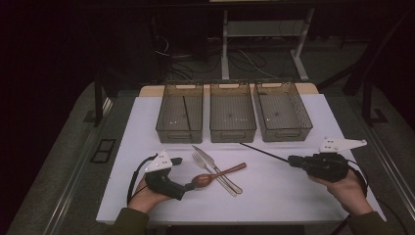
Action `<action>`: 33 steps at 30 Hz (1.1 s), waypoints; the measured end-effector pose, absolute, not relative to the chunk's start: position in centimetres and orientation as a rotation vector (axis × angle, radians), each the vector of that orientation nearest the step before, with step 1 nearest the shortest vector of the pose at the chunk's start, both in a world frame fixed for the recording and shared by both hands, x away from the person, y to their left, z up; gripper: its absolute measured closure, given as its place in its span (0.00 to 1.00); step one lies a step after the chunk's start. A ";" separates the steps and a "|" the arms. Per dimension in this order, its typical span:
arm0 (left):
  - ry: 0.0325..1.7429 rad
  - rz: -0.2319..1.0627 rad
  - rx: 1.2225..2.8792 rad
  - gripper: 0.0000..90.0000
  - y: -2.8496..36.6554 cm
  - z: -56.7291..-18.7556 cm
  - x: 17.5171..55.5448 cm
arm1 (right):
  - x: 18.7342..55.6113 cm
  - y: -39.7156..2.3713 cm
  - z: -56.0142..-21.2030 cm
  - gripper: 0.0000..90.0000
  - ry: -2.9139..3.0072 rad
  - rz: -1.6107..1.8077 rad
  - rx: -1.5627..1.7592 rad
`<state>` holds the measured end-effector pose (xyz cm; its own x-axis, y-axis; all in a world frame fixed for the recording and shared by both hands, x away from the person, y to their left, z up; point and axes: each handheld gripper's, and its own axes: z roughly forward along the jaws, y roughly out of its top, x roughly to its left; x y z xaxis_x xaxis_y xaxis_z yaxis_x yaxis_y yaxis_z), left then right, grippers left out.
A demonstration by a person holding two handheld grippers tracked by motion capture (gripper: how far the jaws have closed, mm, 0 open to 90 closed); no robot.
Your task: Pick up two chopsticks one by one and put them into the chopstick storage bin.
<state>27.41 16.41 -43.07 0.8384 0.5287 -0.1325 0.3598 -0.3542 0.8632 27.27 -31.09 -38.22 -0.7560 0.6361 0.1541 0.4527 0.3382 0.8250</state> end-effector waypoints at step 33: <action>0.655 0.207 1.976 0.00 16.5 -43.1 27.5 | 32.5 -25.5 -35.3 0.94 2.363 1.466 0.917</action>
